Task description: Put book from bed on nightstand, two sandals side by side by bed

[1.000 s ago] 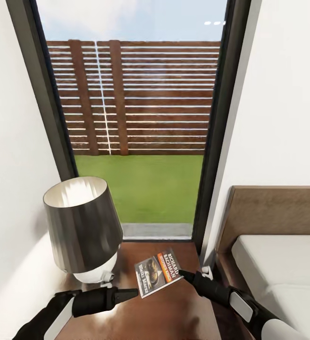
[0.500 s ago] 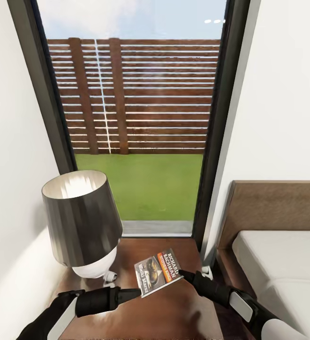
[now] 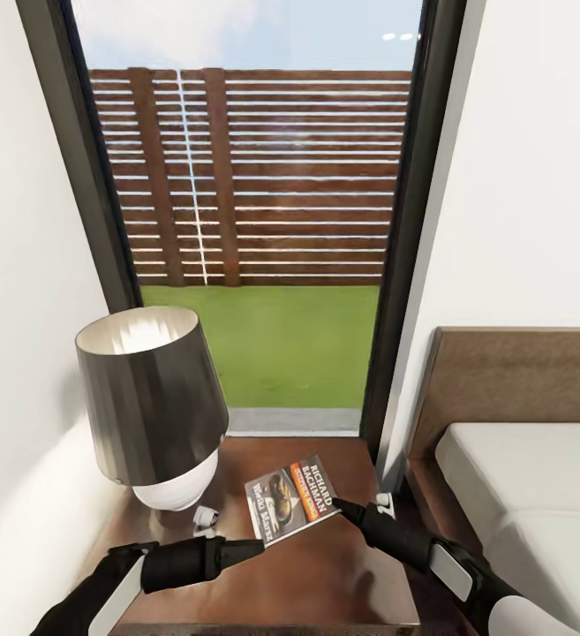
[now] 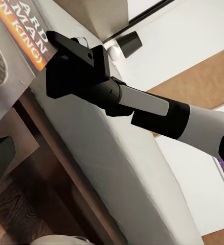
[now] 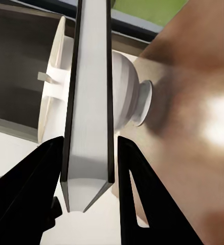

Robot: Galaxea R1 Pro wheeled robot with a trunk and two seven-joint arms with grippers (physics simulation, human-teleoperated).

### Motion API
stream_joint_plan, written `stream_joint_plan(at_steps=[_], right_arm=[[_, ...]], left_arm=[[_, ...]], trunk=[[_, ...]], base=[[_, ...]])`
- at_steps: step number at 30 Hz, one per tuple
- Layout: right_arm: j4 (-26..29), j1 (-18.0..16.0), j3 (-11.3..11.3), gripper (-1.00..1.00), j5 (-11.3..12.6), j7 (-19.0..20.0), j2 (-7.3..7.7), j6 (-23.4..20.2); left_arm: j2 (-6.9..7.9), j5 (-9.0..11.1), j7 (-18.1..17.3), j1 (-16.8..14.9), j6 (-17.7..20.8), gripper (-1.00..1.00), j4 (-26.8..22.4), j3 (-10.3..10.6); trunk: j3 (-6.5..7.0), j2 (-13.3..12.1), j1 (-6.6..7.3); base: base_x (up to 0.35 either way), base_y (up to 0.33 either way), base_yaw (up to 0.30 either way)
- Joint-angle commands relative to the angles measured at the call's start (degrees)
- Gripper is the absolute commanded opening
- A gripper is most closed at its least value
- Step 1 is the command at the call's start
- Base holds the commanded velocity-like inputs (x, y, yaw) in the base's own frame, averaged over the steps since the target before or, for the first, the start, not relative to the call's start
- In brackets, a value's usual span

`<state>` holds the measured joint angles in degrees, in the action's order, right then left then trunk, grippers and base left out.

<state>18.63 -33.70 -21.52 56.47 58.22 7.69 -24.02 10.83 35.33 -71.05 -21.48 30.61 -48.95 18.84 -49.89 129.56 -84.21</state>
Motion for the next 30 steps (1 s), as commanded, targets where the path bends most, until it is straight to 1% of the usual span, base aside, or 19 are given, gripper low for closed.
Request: stream_joint_plan(at_steps=[1,30], right_arm=[[0.0,0.0,-0.3,-1.0,0.7,0.1,0.04,-0.5],[-0.3,0.0,-0.2,-1.0,0.6,-0.1,0.04,-0.5]], left_arm=[[0.07,0.5,0.0,0.0,0.6,1.0,0.0,0.2],[0.15,0.5,-0.2,0.0,0.6,1.0,0.0,0.1]], trunk=[[-0.24,0.4,-0.21],[-5.45,12.1,-6.58]], base=[[0.0,0.0,0.0],[0.0,0.0,0.0]])
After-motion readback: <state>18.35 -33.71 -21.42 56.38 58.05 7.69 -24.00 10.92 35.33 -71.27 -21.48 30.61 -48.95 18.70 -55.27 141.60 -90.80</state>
